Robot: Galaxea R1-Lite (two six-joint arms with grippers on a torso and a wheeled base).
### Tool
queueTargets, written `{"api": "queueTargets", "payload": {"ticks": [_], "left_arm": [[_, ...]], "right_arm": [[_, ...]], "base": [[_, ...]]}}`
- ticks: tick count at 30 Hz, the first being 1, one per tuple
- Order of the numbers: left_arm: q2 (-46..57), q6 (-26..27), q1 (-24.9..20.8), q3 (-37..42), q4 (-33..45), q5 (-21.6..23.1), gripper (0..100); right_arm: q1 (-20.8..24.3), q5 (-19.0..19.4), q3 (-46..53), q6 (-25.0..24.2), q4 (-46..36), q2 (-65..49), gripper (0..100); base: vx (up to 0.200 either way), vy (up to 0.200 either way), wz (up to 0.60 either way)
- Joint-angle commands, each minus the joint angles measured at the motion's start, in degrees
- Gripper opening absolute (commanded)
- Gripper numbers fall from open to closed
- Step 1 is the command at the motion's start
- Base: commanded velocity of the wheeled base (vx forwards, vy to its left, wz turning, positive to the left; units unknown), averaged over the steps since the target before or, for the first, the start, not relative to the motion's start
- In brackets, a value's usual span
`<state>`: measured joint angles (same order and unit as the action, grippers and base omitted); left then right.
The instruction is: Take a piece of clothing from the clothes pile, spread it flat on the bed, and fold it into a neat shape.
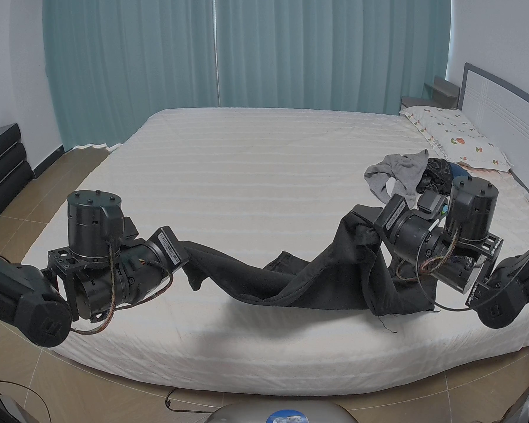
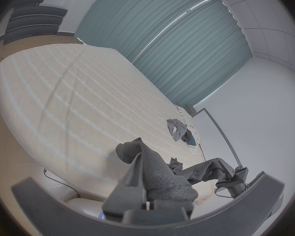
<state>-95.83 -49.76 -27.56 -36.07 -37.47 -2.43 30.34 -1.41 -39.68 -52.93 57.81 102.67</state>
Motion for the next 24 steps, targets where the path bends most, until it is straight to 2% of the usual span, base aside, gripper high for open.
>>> {"api": "queueTargets", "payload": {"ticks": [1, 7, 14, 18, 24], "left_arm": [[0.0, 0.1, 0.0, 1.3, -0.1, 0.0, 0], [2.9, -0.1, -0.3, 3.9, -0.1, 0.4, 0], [6.5, -0.2, -1.4, 6.2, -0.1, 0.3, 0], [10.7, -0.2, -2.6, 6.6, 1.8, 0.0, 0], [18.8, 0.1, -4.8, 5.8, 7.3, -0.7, 0]], "right_arm": [[0.0, -0.2, -1.7, 0.8, -1.8, 0.7, 0], [-0.2, -0.5, 0.5, 0.8, -2.8, -0.9, 0], [0.2, -0.6, 5.0, 0.8, -2.9, -5.7, 0], [0.3, -0.7, 7.4, 0.9, -3.3, -12.5, 0], [1.2, -0.9, 7.2, 1.1, -11.3, -23.0, 0]], "base": [[0.000, 0.000, 0.00], [0.000, 0.000, 0.00], [-0.200, 0.000, 0.00], [-0.200, 0.000, 0.00], [-0.200, 0.000, 0.00]]}}
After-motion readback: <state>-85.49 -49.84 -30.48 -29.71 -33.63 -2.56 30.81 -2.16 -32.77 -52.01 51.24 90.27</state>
